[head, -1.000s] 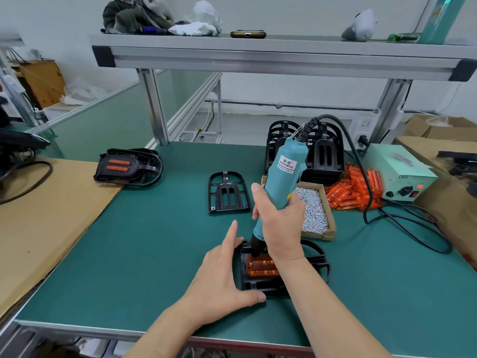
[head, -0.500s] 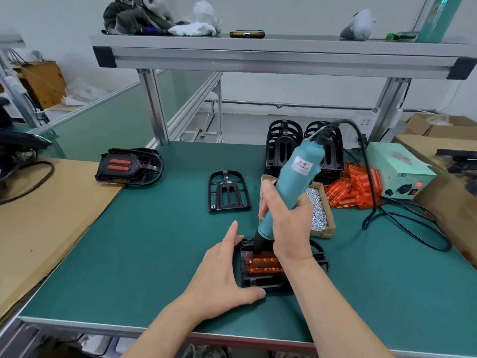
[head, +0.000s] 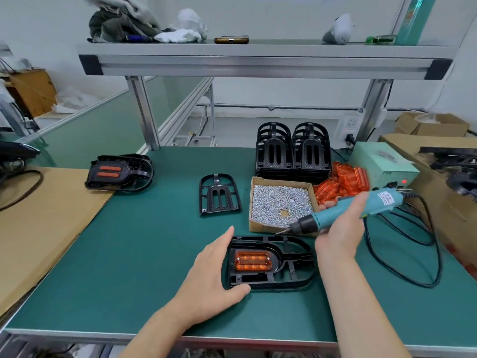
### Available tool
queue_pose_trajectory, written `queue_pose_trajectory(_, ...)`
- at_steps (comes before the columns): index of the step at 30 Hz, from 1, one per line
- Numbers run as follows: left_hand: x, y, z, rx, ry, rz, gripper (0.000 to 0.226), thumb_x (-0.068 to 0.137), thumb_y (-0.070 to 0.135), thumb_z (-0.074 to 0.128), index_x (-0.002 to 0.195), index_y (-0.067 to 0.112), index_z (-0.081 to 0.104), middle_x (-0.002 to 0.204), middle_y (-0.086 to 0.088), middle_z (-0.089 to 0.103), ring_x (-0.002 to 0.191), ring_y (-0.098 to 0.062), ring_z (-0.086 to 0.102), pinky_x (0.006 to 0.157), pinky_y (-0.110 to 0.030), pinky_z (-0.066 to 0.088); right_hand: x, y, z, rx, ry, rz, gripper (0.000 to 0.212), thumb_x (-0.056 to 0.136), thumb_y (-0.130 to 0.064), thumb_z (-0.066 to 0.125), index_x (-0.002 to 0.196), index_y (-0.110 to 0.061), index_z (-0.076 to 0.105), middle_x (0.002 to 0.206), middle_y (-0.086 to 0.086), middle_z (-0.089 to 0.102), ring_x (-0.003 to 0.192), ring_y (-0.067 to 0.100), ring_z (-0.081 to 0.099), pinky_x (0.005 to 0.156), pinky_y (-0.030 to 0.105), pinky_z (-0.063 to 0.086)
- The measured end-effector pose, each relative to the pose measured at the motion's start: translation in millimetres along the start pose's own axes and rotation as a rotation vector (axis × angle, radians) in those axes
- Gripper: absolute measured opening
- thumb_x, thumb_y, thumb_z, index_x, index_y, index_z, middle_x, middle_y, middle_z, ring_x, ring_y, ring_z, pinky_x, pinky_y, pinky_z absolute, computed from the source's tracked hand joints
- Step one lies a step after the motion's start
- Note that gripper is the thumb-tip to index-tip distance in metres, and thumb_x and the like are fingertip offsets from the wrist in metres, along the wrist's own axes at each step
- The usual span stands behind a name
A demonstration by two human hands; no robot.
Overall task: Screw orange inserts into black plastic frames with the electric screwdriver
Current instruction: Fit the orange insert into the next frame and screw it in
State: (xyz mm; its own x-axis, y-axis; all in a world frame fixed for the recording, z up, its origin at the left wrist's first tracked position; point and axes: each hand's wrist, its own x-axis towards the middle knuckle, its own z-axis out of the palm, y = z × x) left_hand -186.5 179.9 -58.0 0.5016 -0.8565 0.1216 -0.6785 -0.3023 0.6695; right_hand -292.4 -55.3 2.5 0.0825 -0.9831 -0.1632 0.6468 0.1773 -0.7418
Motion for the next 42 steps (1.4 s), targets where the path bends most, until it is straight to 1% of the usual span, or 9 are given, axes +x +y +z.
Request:
queue_pose_trajectory(3, -3.0, 5.2, 1.7, 0.076, 0.060, 0.097, 0.085, 0.072, 0.061, 0.068, 0.145, 0.055, 0.027, 0.152, 0.028, 0.019, 0.146, 0.003, 0.012, 0.119, -0.027, 0.018, 8.2, 5.1, -13.5, -0.023, 0.065, 0.018, 0.040, 0.103, -0.055, 0.046, 0.097, -0.016, 0.053, 0.069, 0.002, 0.062, 0.060, 0.013, 0.063, 0.059, 0.023, 0.053)
queue_pose_trajectory(6, -1.5, 17.1, 3.9, 0.189, 0.172, 0.305, 0.056, 0.074, 0.055, 0.074, 0.124, 0.034, 0.062, 0.127, 0.012, 0.047, 0.126, -0.010, 0.040, 0.110, -0.032, 0.030, 12.9, 9.5, -19.9, -0.045, 0.109, 0.004, 0.042, 0.103, -0.054, 0.046, 0.106, -0.013, 0.051, 0.074, 0.004, 0.061, 0.062, 0.014, 0.063, 0.061, 0.024, 0.053)
queue_pose_trajectory(8, 3.1, 26.9, 6.4, 0.305, 0.169, 0.433, 0.045, 0.076, 0.054, 0.074, 0.112, 0.028, 0.068, 0.109, 0.009, 0.056, 0.108, -0.015, 0.049, 0.101, -0.035, 0.034, 16.2, 11.7, -21.6, -0.058, 0.138, 0.011, 0.045, 0.102, -0.055, 0.047, 0.109, -0.011, 0.050, 0.076, 0.004, 0.063, 0.065, 0.014, 0.064, 0.061, 0.025, 0.053)
queue_pose_trajectory(13, 14.9, 46.2, 9.4, 0.551, 0.066, 0.511, 0.033, 0.080, 0.056, 0.064, 0.097, 0.027, 0.065, 0.091, 0.013, 0.058, 0.094, -0.015, 0.050, 0.096, -0.032, 0.032, 21.5, 14.1, -24.4, -0.068, 0.150, 0.040, 0.047, 0.102, -0.056, 0.047, 0.111, -0.010, 0.051, 0.078, 0.004, 0.065, 0.066, 0.013, 0.066, 0.061, 0.025, 0.054)
queue_pose_trajectory(19, 18.0, 54.0, 7.6, 0.678, -0.018, 0.535, 0.034, 0.083, 0.046, 0.058, 0.108, 0.024, 0.060, 0.092, 0.009, 0.060, 0.090, -0.019, 0.052, 0.094, -0.035, 0.036, 20.8, 15.7, -23.8, -0.076, 0.134, 0.054, 0.046, 0.101, -0.055, 0.050, 0.113, -0.011, 0.050, 0.080, 0.005, 0.065, 0.065, 0.012, 0.067, 0.061, 0.024, 0.055)
queue_pose_trajectory(26, 24.0, 60.3, -20.7, 0.648, 0.141, 0.627, 0.021, 0.086, 0.024, 0.055, 0.099, 0.013, 0.067, 0.084, 0.000, 0.059, 0.085, -0.026, 0.051, 0.090, -0.040, 0.043, 21.6, 16.0, -23.4, -0.092, 0.139, 0.053, 0.048, 0.101, -0.055, 0.050, 0.114, -0.009, 0.050, 0.080, 0.005, 0.065, 0.065, 0.013, 0.066, 0.059, 0.024, 0.055)
queue_pose_trajectory(34, 54.8, 50.3, -25.8, 0.471, 0.315, 0.460, 0.048, 0.093, 0.005, 0.059, 0.136, 0.026, 0.061, 0.112, -0.009, 0.057, 0.097, -0.029, 0.054, 0.090, -0.043, 0.043, 22.0, 18.2, -23.9, -0.091, 0.131, 0.043, 0.047, 0.100, -0.056, 0.051, 0.108, -0.009, 0.052, 0.078, 0.004, 0.065, 0.061, 0.012, 0.065, 0.062, 0.026, 0.056)
queue_pose_trajectory(38, 66.5, 46.0, -15.3, 0.183, 0.252, 0.228, 0.071, 0.095, -0.008, 0.046, 0.143, 0.044, 0.048, 0.130, -0.002, 0.036, 0.112, -0.021, 0.042, 0.099, -0.020, 0.034, 22.6, 19.0, -24.7, -0.077, 0.132, 0.039, 0.047, 0.100, -0.055, 0.052, 0.109, -0.009, 0.051, 0.077, 0.003, 0.065, 0.058, 0.009, 0.065, 0.059, 0.025, 0.055)
queue_pose_trajectory(42, 76.2, 41.8, -11.5, 0.046, 0.294, 0.199, 0.072, 0.093, -0.008, 0.049, 0.153, 0.029, 0.034, 0.126, 0.003, 0.034, 0.102, -0.008, 0.042, 0.091, 0.000, 0.028, 22.9, 19.4, -25.5, -0.079, 0.135, 0.039, 0.047, 0.099, -0.055, 0.053, 0.109, -0.009, 0.052, 0.076, 0.003, 0.065, 0.057, 0.008, 0.065, 0.056, 0.024, 0.055)
